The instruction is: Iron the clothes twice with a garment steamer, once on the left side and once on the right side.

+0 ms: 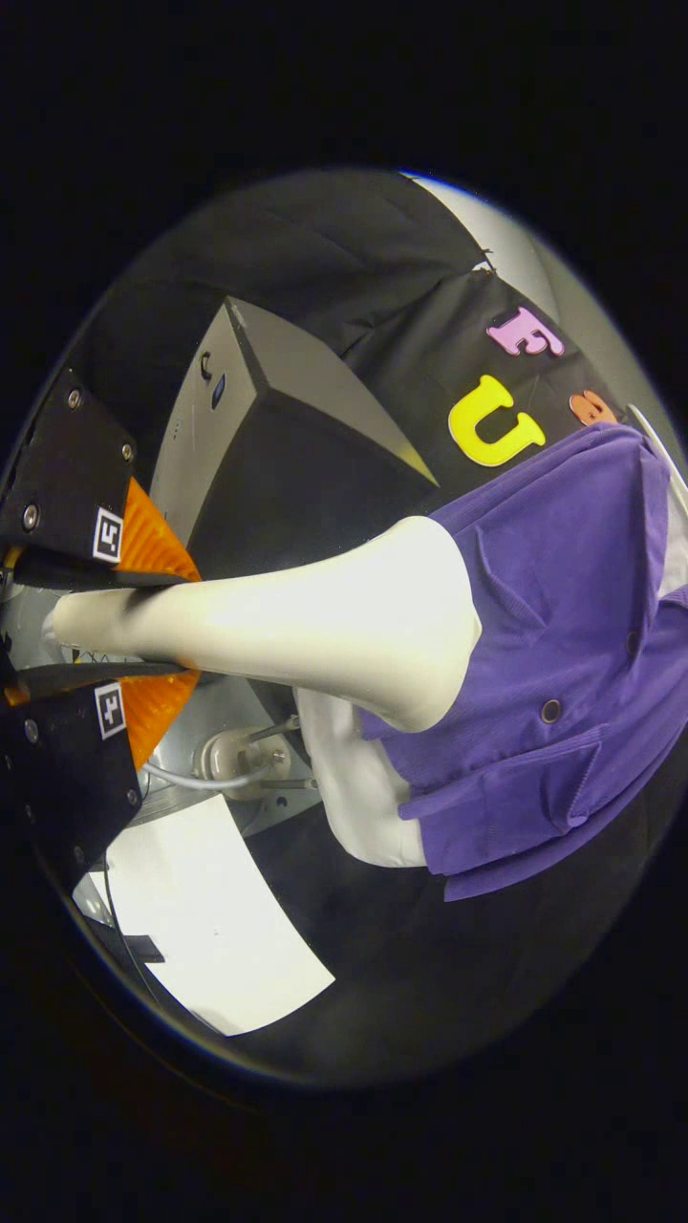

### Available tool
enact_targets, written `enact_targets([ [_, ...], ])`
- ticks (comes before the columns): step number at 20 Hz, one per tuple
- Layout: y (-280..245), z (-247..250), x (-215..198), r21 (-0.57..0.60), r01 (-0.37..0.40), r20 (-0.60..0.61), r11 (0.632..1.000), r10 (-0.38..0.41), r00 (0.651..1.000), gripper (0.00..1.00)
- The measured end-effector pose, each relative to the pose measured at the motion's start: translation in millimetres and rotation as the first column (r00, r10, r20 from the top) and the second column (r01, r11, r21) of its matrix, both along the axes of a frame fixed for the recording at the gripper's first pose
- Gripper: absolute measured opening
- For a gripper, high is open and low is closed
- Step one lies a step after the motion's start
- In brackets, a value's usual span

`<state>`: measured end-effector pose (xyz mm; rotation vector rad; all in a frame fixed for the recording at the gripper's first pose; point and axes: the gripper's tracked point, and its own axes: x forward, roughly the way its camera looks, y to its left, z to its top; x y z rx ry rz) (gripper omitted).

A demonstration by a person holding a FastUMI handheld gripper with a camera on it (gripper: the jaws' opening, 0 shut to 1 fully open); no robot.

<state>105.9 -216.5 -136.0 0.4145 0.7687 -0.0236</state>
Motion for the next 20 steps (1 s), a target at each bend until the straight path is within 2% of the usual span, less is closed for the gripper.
enact_targets([
  [5, 5, 83, -23, -0.009, -0.004, 0.153, 1.0, 0.005, 0.988, 0.31],
  [10, 6, 173, -32, -0.031, 0.0, 0.309, 1.0, 0.01, 0.951, 0.31],
  [15, -8, 257, -19, -0.063, 0.019, 0.448, 0.998, 0.011, 0.894, 0.32],
  [20, -24, 325, 6, -0.063, 0.043, 0.584, 0.997, 0.002, 0.812, 0.32],
])
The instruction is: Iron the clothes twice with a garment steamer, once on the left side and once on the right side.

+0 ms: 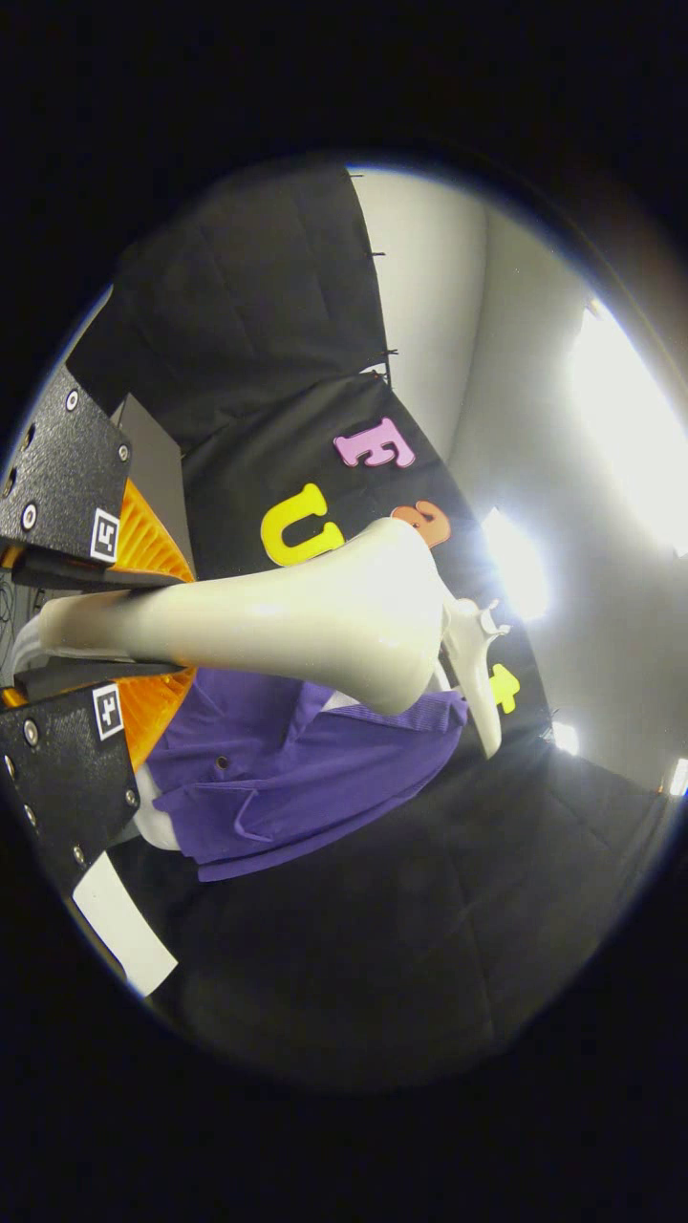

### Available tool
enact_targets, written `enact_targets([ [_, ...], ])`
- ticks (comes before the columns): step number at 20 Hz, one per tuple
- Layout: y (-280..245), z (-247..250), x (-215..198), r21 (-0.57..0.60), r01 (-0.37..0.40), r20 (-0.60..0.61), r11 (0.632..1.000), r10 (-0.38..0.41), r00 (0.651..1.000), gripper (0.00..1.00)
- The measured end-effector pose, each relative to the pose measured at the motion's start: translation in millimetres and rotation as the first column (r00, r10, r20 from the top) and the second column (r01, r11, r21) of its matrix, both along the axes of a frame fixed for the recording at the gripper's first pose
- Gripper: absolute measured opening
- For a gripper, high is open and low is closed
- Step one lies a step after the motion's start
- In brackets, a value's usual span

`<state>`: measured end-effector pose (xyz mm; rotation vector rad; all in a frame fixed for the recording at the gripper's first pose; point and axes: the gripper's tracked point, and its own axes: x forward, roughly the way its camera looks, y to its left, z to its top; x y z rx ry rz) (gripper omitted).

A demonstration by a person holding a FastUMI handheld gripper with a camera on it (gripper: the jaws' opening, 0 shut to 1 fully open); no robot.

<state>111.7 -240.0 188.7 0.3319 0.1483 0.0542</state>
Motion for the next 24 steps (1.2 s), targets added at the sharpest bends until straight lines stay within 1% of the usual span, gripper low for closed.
enact_targets([
  [2, -3, 16, 14, 0.008, 0.001, 0.032, 1.0, -0.001, 0.999, 0.32],
  [6, -23, 30, 46, 0.019, 0.052, 0.088, 0.998, -0.053, 0.995, 0.32],
  [11, -53, 22, 90, 0.059, 0.117, 0.09, 0.991, -0.122, 0.988, 0.32],
  [13, -61, 21, 107, 0.079, 0.127, 0.097, 0.989, -0.134, 0.986, 0.32],
  [17, -92, 21, 141, 0.061, 0.214, 0.105, 0.975, -0.219, 0.97, 0.31],
  [20, -108, 7, 167, 0.067, 0.25, 0.073, 0.966, -0.254, 0.964, 0.31],
  [24, -121, -36, 187, 0.047, 0.27, -0.034, 0.962, -0.269, 0.963, 0.32],
])
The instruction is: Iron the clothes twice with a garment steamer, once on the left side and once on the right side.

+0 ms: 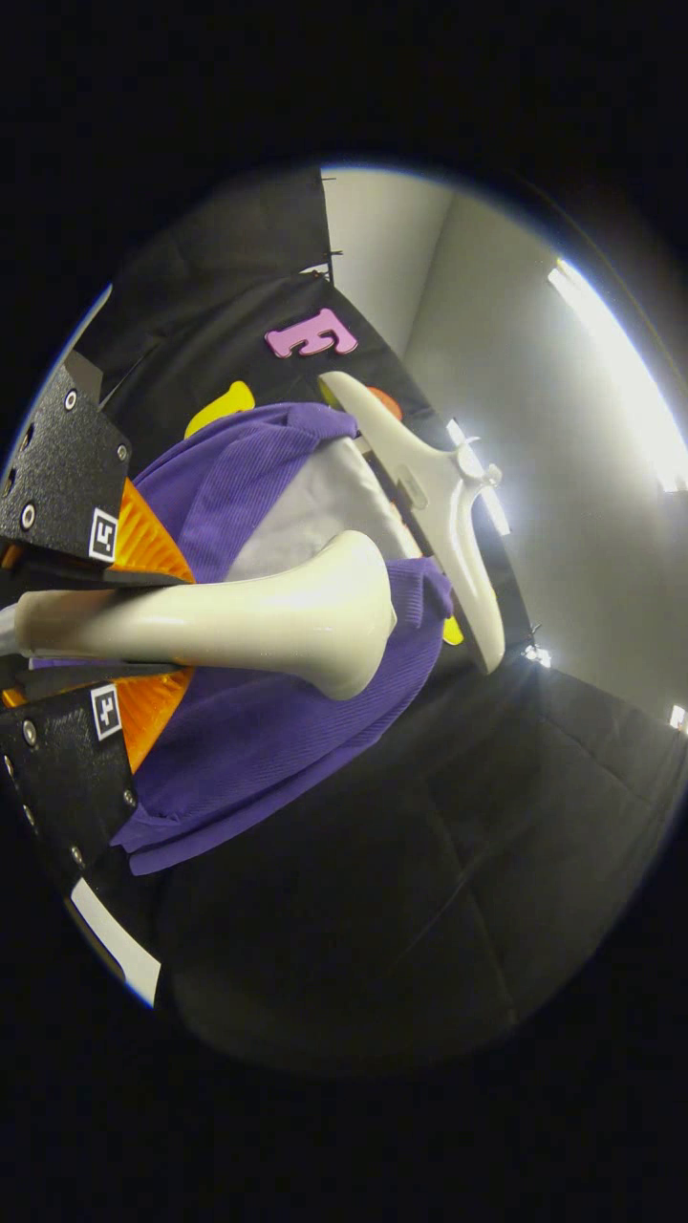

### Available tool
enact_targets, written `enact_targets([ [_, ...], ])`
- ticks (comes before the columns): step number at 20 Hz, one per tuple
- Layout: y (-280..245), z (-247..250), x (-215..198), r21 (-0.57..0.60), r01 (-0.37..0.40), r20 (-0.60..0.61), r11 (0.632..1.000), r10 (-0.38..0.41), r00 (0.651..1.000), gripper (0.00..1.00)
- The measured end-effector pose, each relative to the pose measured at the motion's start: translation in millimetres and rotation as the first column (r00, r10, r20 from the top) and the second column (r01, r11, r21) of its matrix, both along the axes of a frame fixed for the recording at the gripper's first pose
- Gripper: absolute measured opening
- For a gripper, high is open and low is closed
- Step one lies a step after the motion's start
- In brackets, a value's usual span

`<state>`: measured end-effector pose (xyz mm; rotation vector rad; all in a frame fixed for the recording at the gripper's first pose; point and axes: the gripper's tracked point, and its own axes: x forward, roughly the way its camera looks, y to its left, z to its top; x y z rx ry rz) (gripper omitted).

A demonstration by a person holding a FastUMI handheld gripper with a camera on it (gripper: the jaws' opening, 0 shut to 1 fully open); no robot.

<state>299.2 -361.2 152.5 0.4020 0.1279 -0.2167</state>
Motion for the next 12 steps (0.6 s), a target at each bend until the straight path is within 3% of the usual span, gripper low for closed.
enact_targets([
  [4, -5, -42, 4, 0.004, 0.001, -0.088, 1.0, -0.001, 0.996, 0.33],
  [12, -26, -131, -27, 0.055, 0.045, -0.25, 0.997, -0.03, 0.968, 0.34],
])
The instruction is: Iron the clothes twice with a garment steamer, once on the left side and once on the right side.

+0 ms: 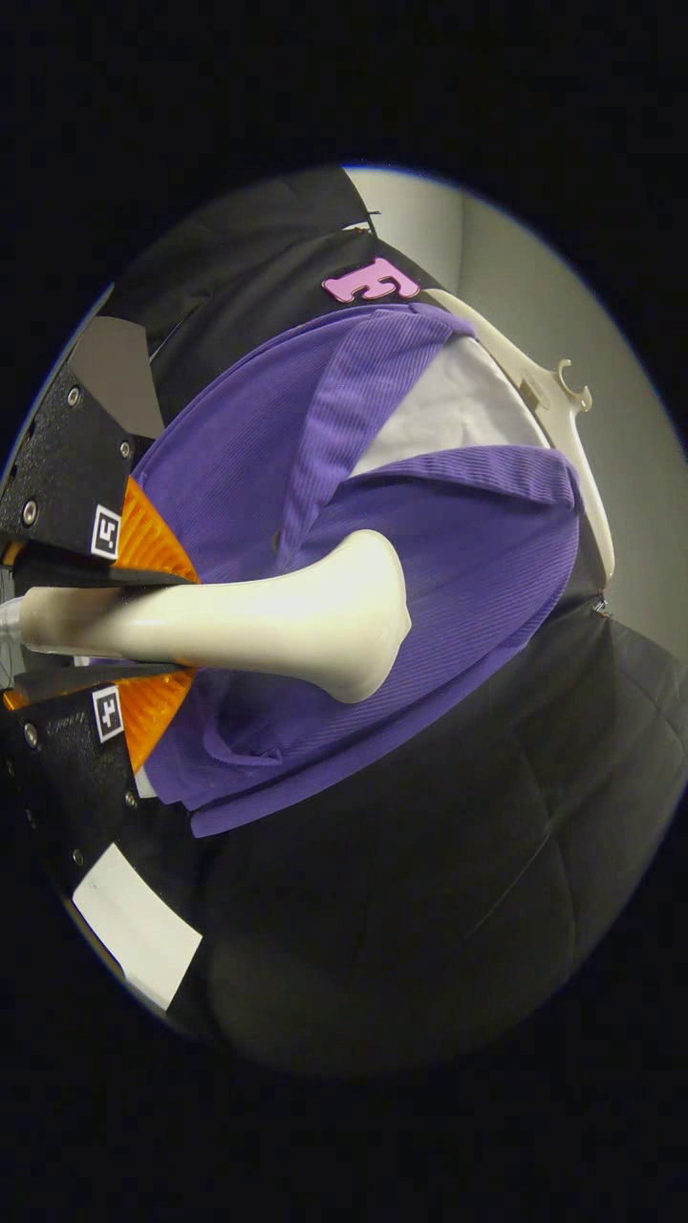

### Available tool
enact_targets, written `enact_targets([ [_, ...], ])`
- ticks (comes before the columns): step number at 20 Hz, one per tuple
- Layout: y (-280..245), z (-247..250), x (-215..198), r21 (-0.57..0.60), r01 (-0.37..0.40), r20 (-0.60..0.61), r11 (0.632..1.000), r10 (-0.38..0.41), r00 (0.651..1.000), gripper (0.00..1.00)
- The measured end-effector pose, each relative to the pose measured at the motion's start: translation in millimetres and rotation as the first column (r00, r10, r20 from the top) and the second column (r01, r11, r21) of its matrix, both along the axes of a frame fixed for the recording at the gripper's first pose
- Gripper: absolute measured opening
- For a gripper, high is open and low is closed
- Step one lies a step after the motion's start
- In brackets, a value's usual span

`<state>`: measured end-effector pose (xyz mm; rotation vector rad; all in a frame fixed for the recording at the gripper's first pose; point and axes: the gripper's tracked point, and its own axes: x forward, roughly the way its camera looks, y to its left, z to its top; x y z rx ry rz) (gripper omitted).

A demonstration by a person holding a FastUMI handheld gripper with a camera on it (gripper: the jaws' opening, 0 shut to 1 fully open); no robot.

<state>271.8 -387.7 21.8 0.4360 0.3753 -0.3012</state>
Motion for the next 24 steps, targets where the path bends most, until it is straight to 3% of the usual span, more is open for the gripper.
enact_targets([
  [9, 4, -87, -22, 0.054, 0.006, -0.16, 0.999, 0.002, 0.987, 0.34],
  [18, 20, -106, -37, 0.037, -0.03, -0.189, 0.999, 0.036, 0.981, 0.34],
  [24, 33, -162, -65, 0.08, -0.027, -0.315, 0.996, 0.051, 0.948, 0.34],
])
